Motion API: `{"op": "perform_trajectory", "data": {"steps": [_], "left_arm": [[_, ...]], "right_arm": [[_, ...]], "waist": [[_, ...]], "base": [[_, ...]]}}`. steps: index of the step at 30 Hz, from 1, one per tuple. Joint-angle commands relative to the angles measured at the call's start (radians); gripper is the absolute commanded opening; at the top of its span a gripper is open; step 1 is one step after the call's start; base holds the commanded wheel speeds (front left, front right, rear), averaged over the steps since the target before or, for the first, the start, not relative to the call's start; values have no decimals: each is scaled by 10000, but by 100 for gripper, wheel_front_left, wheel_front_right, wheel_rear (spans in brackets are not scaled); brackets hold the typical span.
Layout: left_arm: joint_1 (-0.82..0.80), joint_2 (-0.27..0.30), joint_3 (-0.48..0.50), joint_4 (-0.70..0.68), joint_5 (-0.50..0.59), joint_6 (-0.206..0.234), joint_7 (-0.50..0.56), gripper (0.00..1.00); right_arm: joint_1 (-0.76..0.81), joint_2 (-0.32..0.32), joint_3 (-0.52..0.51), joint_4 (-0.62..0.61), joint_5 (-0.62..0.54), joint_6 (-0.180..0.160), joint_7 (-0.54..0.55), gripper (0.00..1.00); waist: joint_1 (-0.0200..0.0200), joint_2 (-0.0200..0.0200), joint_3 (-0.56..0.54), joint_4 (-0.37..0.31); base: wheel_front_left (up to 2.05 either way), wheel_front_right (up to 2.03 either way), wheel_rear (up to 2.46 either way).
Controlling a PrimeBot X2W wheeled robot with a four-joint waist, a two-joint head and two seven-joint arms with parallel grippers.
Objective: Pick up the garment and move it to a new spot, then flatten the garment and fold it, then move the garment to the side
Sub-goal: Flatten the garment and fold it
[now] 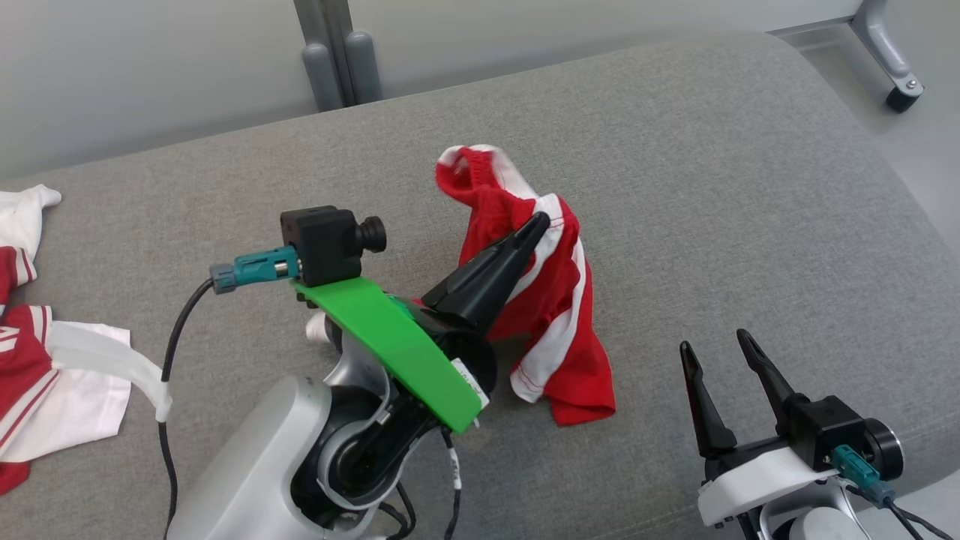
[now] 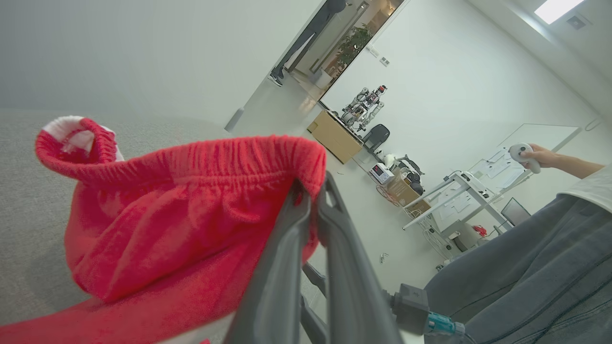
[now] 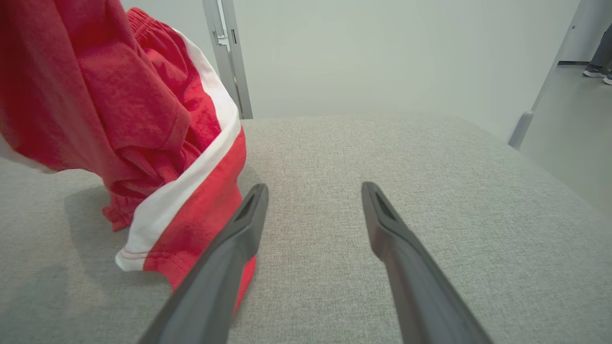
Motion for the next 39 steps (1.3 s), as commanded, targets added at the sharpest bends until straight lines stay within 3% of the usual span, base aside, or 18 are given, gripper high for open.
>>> {"op": "perform_trajectory", "data": {"steps": [1,3,9,16,25,30,39], "left_arm": [[105,-122,-3,-274,-169,201,83,0],[17,-424,29,-726,-368,661,217,0],[-463,-1085,195,-720,-553,1422,59,0],[-1168,-1518,836,667,10,2045,-1563,0],[-809,-1397,1694,2906,651,1974,-3828,0],[199,-1028,2073,4007,351,1582,-4179,0],[1564,-341,3132,4625,190,1141,-4623,0]], "right_arm": [[112,-21,-1,39,93,-3,-34,100],[194,-21,37,69,166,-3,-33,100],[290,-21,165,167,305,-3,-33,100],[182,-21,314,158,484,-3,-33,100],[96,-23,278,100,632,-3,-33,100],[109,-23,218,140,598,-3,-33,100],[148,-20,181,232,226,-3,-33,100]], "waist": [[0,0,-99,-58],[0,0,-191,-120],[0,0,-383,-258],[0,0,-306,-448],[0,0,-4,-543],[0,0,99,-490],[0,0,176,156]], "base": [[0,0,0],[0,0,0],[0,0,0],[0,0,0],[0,0,0],[0,0,0],[0,0,0]]}}
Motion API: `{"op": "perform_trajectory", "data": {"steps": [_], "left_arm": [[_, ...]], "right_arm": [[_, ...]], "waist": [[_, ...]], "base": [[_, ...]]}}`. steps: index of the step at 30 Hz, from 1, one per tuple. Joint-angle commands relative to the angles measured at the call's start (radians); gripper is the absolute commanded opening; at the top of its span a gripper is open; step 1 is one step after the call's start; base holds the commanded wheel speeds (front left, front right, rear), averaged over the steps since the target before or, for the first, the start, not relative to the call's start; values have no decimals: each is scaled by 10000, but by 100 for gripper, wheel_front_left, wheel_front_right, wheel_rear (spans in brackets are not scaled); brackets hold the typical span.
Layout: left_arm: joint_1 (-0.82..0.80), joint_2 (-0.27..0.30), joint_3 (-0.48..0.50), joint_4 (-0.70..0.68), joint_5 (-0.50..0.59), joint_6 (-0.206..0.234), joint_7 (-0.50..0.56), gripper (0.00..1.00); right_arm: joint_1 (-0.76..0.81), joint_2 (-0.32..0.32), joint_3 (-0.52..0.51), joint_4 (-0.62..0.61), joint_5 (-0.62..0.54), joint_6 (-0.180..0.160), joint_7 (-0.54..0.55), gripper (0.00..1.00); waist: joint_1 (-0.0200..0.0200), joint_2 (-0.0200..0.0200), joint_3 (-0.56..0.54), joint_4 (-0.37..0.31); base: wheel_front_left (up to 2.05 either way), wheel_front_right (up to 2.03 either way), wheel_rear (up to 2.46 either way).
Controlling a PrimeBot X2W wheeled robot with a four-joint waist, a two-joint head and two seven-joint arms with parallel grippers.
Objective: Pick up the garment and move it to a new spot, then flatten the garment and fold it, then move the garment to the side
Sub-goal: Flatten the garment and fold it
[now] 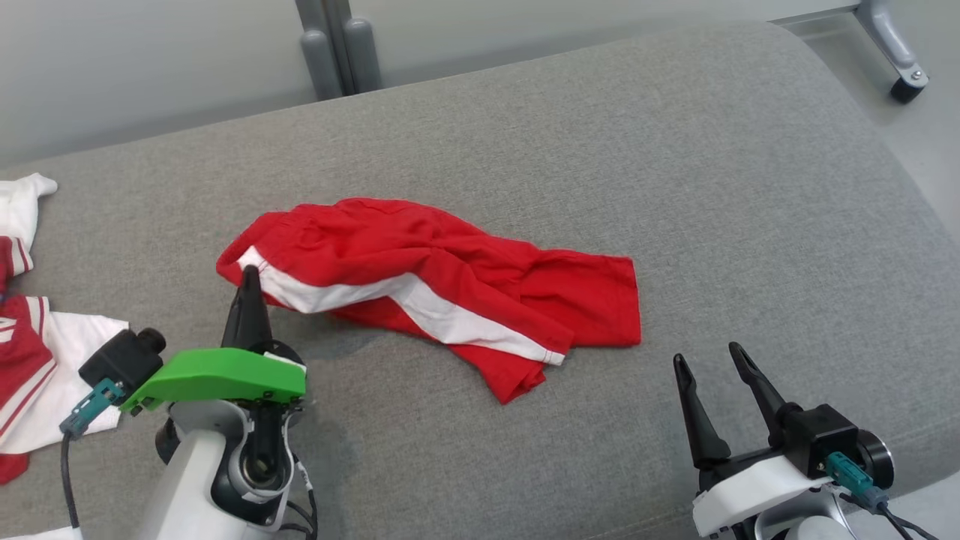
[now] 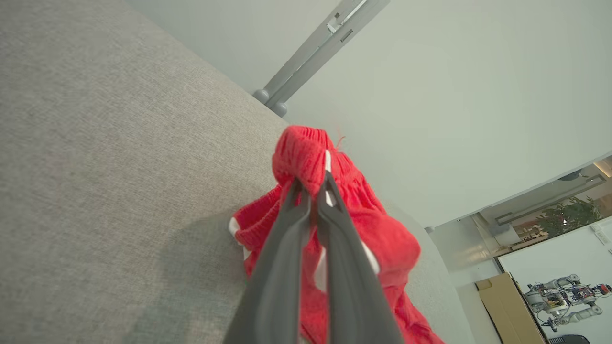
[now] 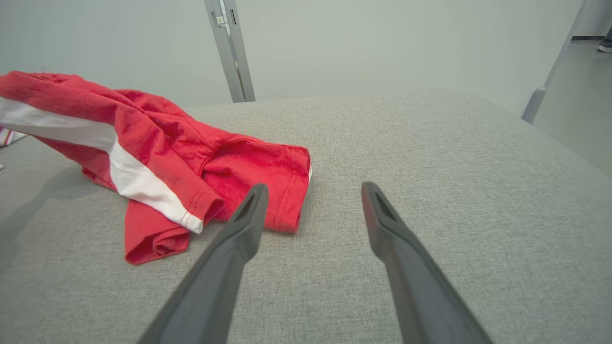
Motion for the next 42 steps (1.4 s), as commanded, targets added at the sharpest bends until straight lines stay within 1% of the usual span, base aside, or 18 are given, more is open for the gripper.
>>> {"op": "perform_trajectory", "data": {"steps": [1,6,10,14,17,23,25,27,29,30,31,36,39,42], "left_arm": [[187,95,126,17,12,-88,-68,0],[844,-42,578,-61,-185,-299,-127,0],[1763,-93,466,-569,-104,-394,-140,0],[2724,-145,241,-1125,12,-240,-150,0],[3196,-212,321,-1331,67,-100,-165,0],[3662,-477,488,-1692,347,1,-168,0],[3717,-541,633,-1726,642,48,-173,0],[3667,-672,814,-1616,948,23,-175,9],[3526,-832,878,-1431,1152,-86,-167,43],[3430,-864,818,-1307,1224,-151,-168,69],[3350,-879,781,-1203,1284,-170,-170,100],[3401,-826,963,-913,1525,-244,-172,100],[3756,-573,1315,-1095,1770,-153,-172,100],[4113,-241,1767,-1556,2169,-30,-169,100]], "right_arm": [[-19,-23,22,27,-124,-3,-33,100],[-73,-25,124,118,-267,-3,-33,100],[-73,-25,166,132,-317,-3,-33,100],[-11,-23,150,110,-339,-3,-33,100],[-5,-23,213,162,-354,-3,-33,100],[-56,-23,314,197,-338,-3,-33,100],[-95,-25,337,196,-325,-3,-33,100],[-109,-23,350,184,-314,-3,-33,100],[-94,-23,394,191,-307,-3,-33,100],[-107,-23,426,200,-304,-3,-33,100],[-125,-23,462,219,-306,-3,-33,100],[-77,-22,411,229,-355,-3,-33,100],[46,-23,373,174,-421,-3,-33,100],[98,-26,309,52,-520,-3,-33,100]], "waist": [[0,0,-6,226],[0,0,-118,526],[0,0,-162,658],[0,0,-122,798],[0,0,-83,880],[0,0,-50,899],[0,0,-8,887],[0,0,31,880],[0,0,56,854],[0,0,66,831],[0,0,70,796],[0,0,-8,590],[0,0,-93,479],[0,0,-110,384]], "base": [[0,0,0],[0,0,0],[0,0,0],[0,0,0],[0,0,0],[0,0,0],[0,0,0],[0,0,0],[0,0,0],[0,0,0],[0,0,0],[0,0,0],[0,0,0],[0,0,0]]}}
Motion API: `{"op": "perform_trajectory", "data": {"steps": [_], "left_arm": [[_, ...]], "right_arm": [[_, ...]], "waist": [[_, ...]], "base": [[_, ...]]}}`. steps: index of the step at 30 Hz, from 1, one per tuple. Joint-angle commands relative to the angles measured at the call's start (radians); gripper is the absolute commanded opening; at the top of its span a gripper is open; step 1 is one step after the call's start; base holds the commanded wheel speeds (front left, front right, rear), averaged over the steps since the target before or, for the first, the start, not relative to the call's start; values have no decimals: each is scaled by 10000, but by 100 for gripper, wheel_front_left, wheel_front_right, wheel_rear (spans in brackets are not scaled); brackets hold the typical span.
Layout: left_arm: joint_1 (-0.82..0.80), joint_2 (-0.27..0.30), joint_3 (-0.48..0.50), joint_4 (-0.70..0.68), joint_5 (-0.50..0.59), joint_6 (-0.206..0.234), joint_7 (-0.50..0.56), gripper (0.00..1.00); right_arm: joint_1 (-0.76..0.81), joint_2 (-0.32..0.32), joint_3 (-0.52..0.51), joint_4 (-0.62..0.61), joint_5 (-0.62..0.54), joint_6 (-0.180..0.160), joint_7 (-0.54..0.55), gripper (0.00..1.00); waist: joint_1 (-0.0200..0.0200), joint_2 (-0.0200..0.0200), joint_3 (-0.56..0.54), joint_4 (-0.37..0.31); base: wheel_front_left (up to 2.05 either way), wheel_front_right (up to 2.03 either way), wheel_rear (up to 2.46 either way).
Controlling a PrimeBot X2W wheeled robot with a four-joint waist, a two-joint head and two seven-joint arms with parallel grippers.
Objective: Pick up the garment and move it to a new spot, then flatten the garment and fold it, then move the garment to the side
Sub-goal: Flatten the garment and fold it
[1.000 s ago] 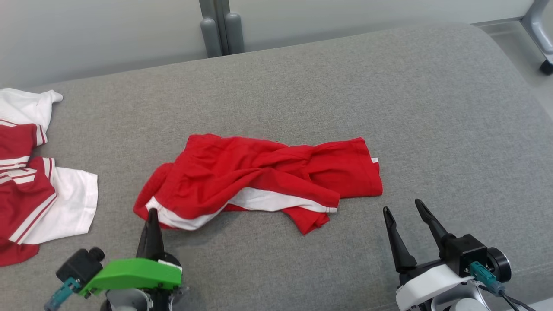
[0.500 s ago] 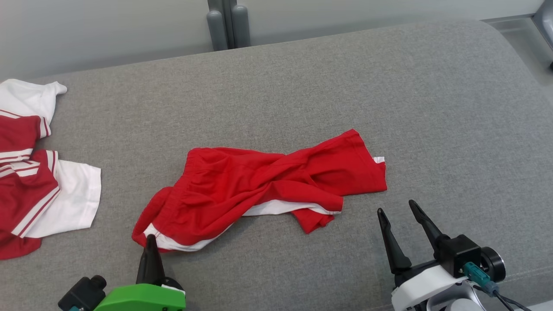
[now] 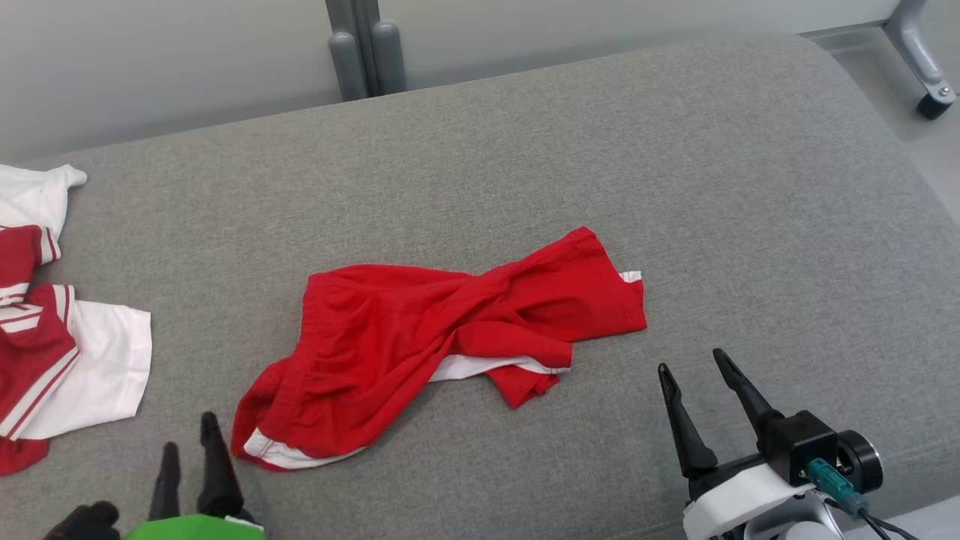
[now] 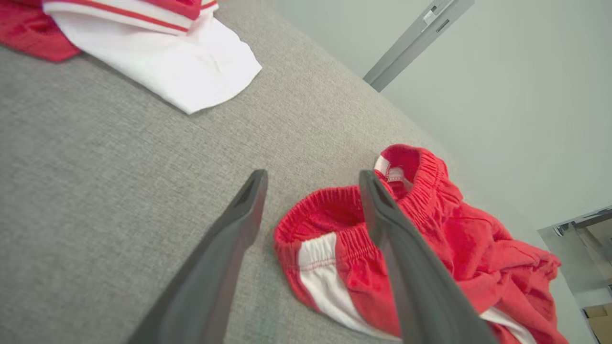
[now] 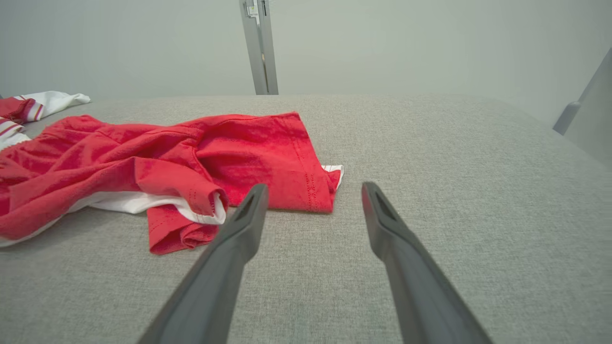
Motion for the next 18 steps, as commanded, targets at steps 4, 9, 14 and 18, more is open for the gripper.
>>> {"op": "perform_trajectory", "data": {"steps": [4,9,14,18], "left_arm": [[493,606,544,-958,1080,117,-11,100],[-30,1243,-771,-2028,2448,-659,382,100],[-1633,1470,-3261,-2033,3790,-1803,2253,100],[-2892,1312,-4222,-1435,4320,-2149,3294,100]], "right_arm": [[105,-25,-97,-224,-142,-3,-33,100],[121,-24,-179,-343,-165,-3,-33,100],[-107,-27,-109,-374,-107,-3,-33,100],[-194,-25,-24,-385,13,-3,-33,100]], "waist": [[0,0,-4,-168],[0,0,100,-231],[0,0,379,-516],[0,0,540,-852]], "base": [[0,0,0],[0,0,0],[0,0,0],[0,0,0]]}}
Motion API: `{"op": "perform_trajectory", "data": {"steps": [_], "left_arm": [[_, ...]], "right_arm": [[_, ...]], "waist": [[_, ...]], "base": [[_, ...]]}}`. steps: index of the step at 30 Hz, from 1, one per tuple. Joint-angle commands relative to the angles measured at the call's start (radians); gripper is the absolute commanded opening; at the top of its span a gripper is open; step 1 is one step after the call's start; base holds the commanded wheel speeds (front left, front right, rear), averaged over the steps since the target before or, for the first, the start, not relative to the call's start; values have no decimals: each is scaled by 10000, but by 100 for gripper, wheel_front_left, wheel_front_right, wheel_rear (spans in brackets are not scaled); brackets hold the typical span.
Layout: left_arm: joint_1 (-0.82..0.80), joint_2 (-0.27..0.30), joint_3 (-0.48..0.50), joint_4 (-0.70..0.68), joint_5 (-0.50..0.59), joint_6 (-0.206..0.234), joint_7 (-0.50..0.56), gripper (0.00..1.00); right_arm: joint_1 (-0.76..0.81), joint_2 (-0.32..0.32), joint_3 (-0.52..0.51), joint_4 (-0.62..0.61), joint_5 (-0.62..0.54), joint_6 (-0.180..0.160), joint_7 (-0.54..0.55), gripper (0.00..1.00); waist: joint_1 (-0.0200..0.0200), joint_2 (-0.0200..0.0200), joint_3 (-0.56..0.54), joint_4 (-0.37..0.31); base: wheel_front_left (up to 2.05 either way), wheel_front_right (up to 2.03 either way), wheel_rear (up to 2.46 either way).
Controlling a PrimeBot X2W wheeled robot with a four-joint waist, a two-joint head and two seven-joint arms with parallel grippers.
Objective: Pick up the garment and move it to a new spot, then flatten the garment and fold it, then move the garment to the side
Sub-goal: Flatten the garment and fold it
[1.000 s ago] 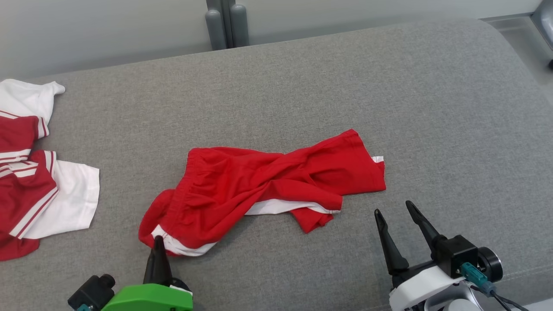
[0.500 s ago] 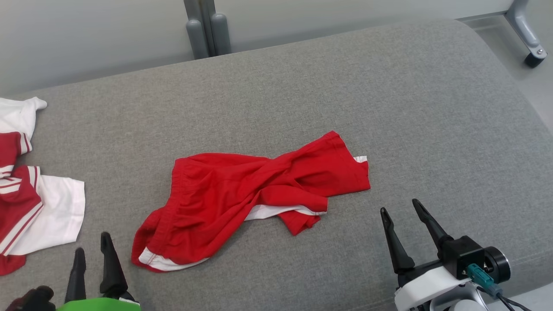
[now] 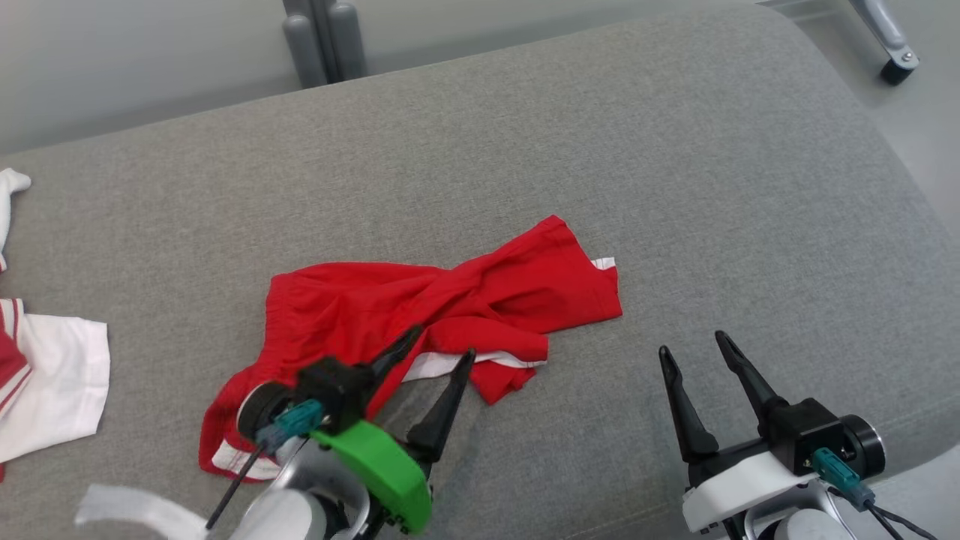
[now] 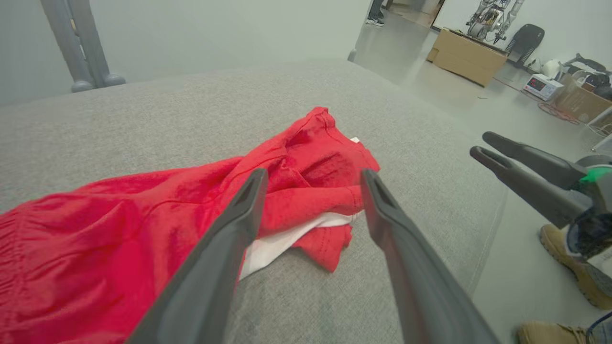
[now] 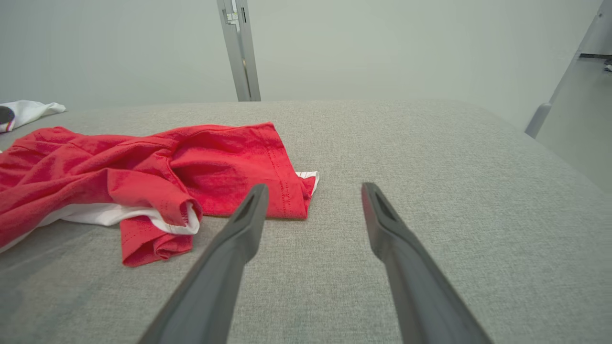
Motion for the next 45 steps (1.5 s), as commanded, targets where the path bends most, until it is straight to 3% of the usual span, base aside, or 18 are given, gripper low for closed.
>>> {"op": "perform_trajectory", "data": {"steps": [1,8,19,23,28,32,34,37,45], "left_arm": [[-521,48,-304,321,286,-148,327,100],[-1758,265,-1521,1419,875,-478,1443,100],[-2992,378,-2170,2785,1078,-596,1338,99],[-3223,340,-2327,3269,1145,-595,1202,69],[-3422,245,-2540,3830,1212,-601,1053,47],[-3529,208,-2695,4148,1160,-610,1007,38],[-3589,229,-2774,4319,1124,-614,970,28],[-3695,184,-2915,4558,1046,-620,846,0],[-3340,-108,-3003,3907,-141,-630,1215,0]], "right_arm": [[-70,-16,95,-6,74,-3,-33,100],[-35,-20,123,23,301,-3,-33,100],[22,-20,148,-9,513,-3,-33,100],[-66,-22,167,-9,533,-3,-33,100],[-92,-22,191,7,579,-3,-33,100],[-88,-22,203,22,595,-3,-33,100],[-111,-22,195,40,604,-3,-33,100],[-127,-22,186,61,588,-3,-33,100],[4,-23,100,112,506,-3,-33,100]], "waist": [[0,0,197,-330],[0,0,334,-841],[0,0,431,-1227],[0,0,441,-1250],[0,0,431,-1256],[0,0,440,-1244],[0,0,454,-1239],[0,0,461,-1231],[0,0,294,-1201]], "base": [[0,0,0],[0,0,0],[0,0,0],[0,0,0],[0,0,0],[0,0,0],[0,0,0],[0,0,0],[0,0,0]]}}
